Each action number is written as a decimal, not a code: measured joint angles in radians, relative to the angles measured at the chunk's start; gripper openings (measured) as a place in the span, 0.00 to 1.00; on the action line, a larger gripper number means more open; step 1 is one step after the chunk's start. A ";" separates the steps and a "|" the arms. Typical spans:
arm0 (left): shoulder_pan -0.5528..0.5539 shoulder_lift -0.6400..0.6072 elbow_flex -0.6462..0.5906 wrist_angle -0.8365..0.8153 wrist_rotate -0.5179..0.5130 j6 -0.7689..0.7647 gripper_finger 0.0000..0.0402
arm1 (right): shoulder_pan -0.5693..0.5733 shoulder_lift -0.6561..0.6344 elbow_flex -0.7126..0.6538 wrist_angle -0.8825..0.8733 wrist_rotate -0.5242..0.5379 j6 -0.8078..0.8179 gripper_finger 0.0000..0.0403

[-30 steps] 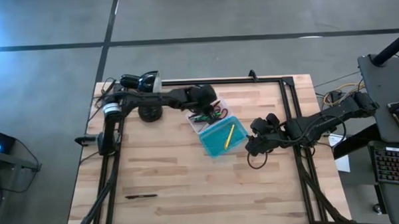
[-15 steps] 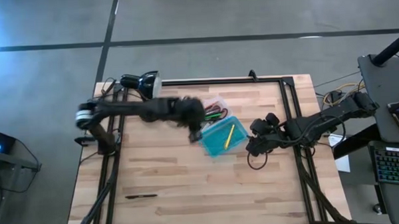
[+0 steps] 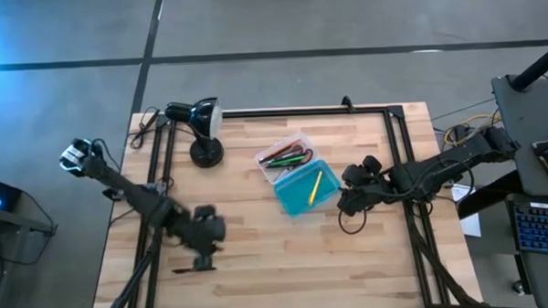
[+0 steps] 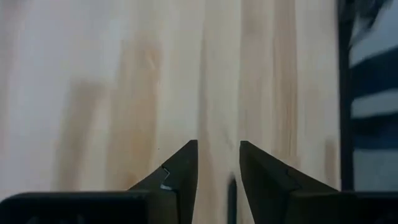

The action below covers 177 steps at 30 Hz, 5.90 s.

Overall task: Pick & place school supplies into a supply box
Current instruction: Put the black pen into the supply box, then close the supply box

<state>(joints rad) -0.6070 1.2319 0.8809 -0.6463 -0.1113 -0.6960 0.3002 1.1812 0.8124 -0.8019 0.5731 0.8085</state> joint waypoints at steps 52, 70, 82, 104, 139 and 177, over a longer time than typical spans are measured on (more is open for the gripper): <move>0.024 0.413 -0.105 0.063 0.091 -0.141 0.03 | -0.068 0.001 -0.012 0.075 -0.103 0.023 0.56; 0.630 0.327 0.265 0.318 -0.191 0.342 0.02 | -0.068 0.001 -0.012 0.078 -0.031 0.086 0.56; 0.820 0.742 0.654 0.175 -0.112 0.540 0.04 | -0.003 0.000 0.001 0.073 -0.098 0.081 0.56; 0.964 0.706 0.701 0.089 -0.503 0.525 0.20 | 0.120 0.049 -0.207 0.444 -0.313 0.770 0.56; 0.890 0.712 0.324 0.338 -0.202 0.188 0.20 | 0.125 0.343 -0.062 0.353 -0.312 0.874 0.56; 0.715 0.761 0.368 0.516 -0.147 0.301 0.20 | 0.313 0.171 -0.309 0.301 -0.071 1.484 0.56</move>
<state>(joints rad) 0.1079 1.9931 1.2491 -0.1302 -0.2588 -0.3950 0.6130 1.3520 0.5038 -0.5007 0.5025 2.2923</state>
